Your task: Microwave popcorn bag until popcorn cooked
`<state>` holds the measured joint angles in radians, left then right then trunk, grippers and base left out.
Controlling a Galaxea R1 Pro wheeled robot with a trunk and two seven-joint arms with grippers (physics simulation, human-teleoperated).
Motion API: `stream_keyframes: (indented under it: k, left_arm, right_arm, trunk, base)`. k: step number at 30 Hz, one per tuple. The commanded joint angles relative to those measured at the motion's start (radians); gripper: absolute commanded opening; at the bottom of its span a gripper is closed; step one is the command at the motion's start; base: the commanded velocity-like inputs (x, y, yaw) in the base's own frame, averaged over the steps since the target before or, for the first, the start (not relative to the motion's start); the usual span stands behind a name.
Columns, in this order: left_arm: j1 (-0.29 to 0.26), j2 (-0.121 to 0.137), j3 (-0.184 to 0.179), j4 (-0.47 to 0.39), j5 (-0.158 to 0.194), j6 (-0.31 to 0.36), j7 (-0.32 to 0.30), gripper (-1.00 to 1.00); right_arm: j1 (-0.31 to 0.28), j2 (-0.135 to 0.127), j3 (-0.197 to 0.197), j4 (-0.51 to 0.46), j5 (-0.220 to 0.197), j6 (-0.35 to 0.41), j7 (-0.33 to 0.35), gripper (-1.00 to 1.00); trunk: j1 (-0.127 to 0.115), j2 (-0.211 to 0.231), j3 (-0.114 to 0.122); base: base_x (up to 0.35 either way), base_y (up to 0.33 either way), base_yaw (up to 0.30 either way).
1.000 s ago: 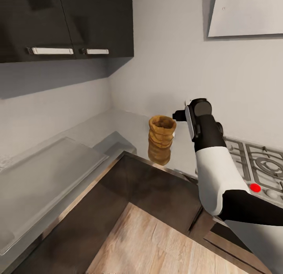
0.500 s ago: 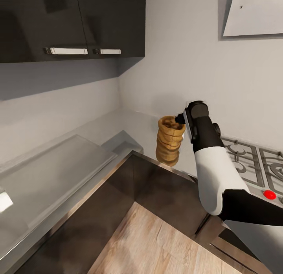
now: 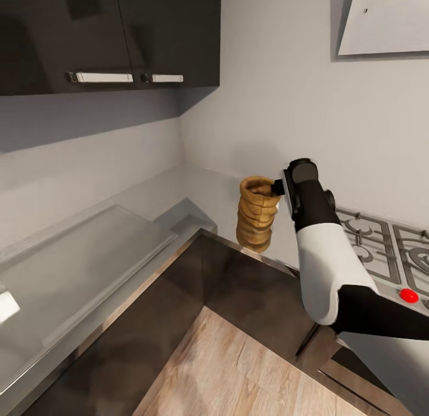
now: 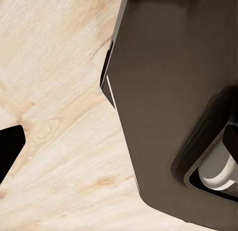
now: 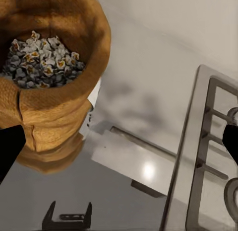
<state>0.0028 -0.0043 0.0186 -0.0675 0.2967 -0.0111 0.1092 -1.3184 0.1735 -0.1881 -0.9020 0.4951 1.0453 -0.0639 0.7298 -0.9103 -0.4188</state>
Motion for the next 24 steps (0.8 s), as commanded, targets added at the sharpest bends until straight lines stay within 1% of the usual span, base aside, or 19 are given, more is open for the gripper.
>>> stream_keyframes:
  k: [1, 4, 10, 24]
  left_arm:
    - [0.0, 0.0, 0.001, -0.002, 0.004, -0.001, 0.003, 1.0]
    - [0.0, 0.0, 0.001, -0.002, 0.004, -0.001, 0.003, 1.0]
    - [0.0, 0.0, 0.002, -0.003, 0.004, -0.001, 0.001, 1.0]
    - [0.0, 0.0, 0.001, -0.003, 0.002, -0.001, 0.001, 1.0]
  right_arm:
    - [-0.001, 0.001, -0.014, 0.0, -0.007, 0.002, -0.007, 1.0]
    - [-0.001, 0.001, -0.029, -0.001, -0.006, 0.002, -0.007, 1.0]
    - [-0.001, 0.001, -0.03, -0.002, -0.003, 0.002, -0.007, 1.0]
    - [-0.001, 0.001, -0.02, -0.004, 0.001, 0.002, -0.008, 1.0]
  trunk:
    - [0.0, -0.001, -0.001]
    - [0.0, -0.001, -0.001]
    - [0.0, -0.001, -0.001]
    - [0.0, -0.001, -0.001]
  base:
    - [0.0, 0.0, 0.0]
    - [0.0, 0.0, 0.0]
    - [0.025, 0.0, 0.0]
    - [0.243, 0.0, 0.0]
